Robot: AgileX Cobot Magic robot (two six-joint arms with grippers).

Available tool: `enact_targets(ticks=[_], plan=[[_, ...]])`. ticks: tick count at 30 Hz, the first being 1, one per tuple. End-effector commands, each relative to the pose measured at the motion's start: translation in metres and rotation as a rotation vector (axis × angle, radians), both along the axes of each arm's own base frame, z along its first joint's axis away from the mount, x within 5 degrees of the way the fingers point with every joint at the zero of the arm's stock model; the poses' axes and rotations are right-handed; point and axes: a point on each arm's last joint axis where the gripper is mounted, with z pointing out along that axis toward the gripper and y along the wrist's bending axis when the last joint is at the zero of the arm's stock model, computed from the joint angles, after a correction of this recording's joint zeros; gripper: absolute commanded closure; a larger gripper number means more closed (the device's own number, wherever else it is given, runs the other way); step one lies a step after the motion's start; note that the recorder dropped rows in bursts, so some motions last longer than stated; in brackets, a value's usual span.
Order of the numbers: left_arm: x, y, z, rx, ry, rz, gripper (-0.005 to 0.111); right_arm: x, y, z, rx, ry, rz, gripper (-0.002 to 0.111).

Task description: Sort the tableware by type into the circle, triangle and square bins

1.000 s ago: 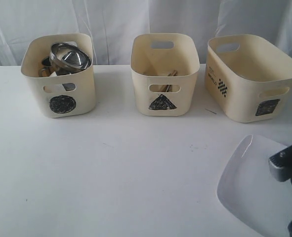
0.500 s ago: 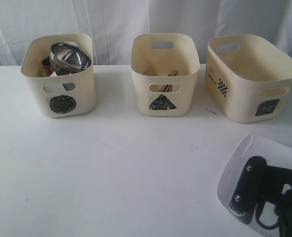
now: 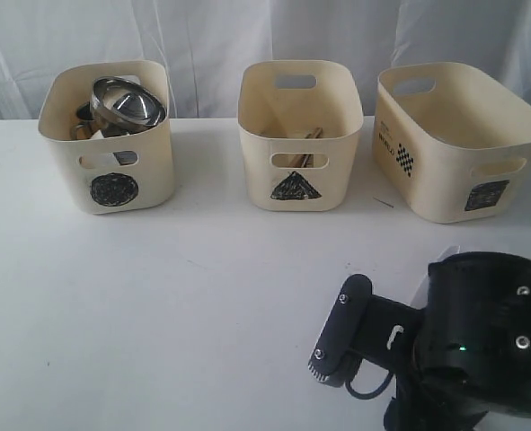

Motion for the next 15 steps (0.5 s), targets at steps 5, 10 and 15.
enact_targets(ticks=[5, 10, 15], plan=[[0.0, 0.0, -0.001, -0.003, -0.003, 0.001, 0.107, 0.003, 0.01, -0.017, -0.05, -0.016, -0.051, 0.045], [0.0, 0.0, -0.001, -0.003, -0.003, 0.001, 0.107, 0.006, 0.012, -0.024, -0.059, -0.022, -0.05, 0.045], [0.0, 0.0, -0.001, -0.003, -0.003, 0.001, 0.107, 0.008, 0.012, -0.027, -0.081, -0.027, -0.058, 0.045]])
